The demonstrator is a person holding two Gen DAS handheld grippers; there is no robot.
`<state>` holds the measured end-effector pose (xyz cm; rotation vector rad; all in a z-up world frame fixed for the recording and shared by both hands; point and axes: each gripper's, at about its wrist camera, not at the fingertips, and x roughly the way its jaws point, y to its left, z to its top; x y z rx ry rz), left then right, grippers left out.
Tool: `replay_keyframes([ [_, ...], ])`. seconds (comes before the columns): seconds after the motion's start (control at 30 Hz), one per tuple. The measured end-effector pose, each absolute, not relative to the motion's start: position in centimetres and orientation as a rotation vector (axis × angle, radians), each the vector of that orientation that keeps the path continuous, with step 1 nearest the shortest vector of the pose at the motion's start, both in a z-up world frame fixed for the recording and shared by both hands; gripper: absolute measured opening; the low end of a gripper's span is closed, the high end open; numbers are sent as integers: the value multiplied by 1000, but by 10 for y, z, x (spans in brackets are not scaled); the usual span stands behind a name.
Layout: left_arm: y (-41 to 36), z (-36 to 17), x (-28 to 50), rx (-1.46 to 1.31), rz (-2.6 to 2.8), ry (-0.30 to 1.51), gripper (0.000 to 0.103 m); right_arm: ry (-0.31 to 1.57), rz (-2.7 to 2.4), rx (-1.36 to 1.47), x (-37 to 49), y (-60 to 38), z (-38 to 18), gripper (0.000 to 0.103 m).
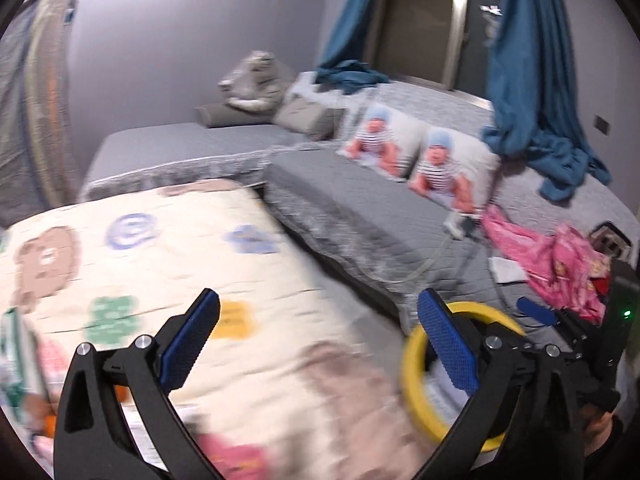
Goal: Collect trash
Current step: 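Move both tools back over the bed toward the remaining trash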
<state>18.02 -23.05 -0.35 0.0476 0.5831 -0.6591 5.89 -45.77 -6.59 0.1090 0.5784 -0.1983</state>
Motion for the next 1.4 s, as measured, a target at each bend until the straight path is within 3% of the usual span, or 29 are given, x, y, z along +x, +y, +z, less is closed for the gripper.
replay_keyframes([
  [0.3, -64, -3, 217, 40, -340, 645, 94, 567, 97, 11, 130, -355, -55, 73],
  [0.53, 12, -25, 232, 0, -207, 719, 94, 597, 306, -103, 178, -270, -58, 73],
  [0.87, 35, -63, 261, -39, -169, 827, 94, 696, 487, -261, 231, -187, -81, 73],
  [1.4, 49, -91, 292, -71, -138, 920, 94, 849, 568, -331, 271, -146, -119, 73],
])
